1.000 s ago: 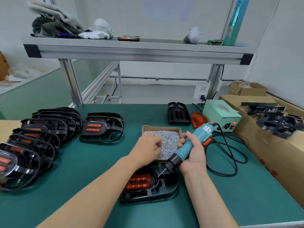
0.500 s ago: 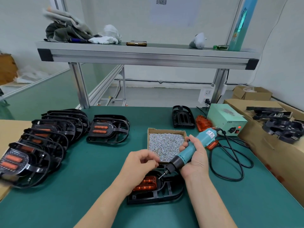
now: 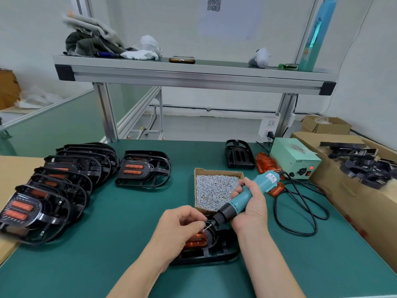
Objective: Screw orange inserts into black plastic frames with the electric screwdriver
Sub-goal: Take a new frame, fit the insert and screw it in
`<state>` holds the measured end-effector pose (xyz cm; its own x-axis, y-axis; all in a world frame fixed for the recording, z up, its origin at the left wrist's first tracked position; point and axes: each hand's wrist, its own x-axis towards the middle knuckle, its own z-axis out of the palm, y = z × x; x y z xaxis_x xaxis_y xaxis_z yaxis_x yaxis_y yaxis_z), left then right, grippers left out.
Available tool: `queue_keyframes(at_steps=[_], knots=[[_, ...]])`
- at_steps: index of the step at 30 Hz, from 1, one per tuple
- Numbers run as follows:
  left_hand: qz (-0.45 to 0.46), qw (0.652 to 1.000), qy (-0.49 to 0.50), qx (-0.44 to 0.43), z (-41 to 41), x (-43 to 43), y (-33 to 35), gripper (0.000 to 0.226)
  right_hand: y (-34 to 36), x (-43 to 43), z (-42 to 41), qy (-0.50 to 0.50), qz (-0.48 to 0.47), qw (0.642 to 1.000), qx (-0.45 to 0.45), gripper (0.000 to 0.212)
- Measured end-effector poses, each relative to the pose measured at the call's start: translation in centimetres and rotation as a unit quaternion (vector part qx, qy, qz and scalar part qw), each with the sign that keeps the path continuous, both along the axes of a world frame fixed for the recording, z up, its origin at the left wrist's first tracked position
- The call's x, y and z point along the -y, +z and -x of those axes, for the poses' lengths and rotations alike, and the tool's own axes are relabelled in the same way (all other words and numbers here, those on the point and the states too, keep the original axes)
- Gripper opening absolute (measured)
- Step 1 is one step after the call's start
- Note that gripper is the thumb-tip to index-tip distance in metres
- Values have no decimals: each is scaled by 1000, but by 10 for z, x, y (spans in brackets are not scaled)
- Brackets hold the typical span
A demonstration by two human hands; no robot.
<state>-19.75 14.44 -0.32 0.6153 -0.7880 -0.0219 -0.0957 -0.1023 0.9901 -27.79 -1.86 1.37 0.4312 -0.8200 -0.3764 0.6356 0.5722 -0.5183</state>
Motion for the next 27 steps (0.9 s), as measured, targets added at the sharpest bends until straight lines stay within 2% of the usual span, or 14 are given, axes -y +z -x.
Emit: queue_keyframes(at_steps=[8, 19, 27], knots=[[13, 998, 17, -56, 7, -5, 3, 18, -2, -4, -1, -6, -3, 1000, -7, 12], [-3, 998, 43, -37, 10, -10, -5, 20, 2, -4, 0, -39, -5, 999, 7, 13], [22, 995, 91, -21, 19, -7, -10, 23, -2, -5, 0, -33, -11, 999, -12, 13]])
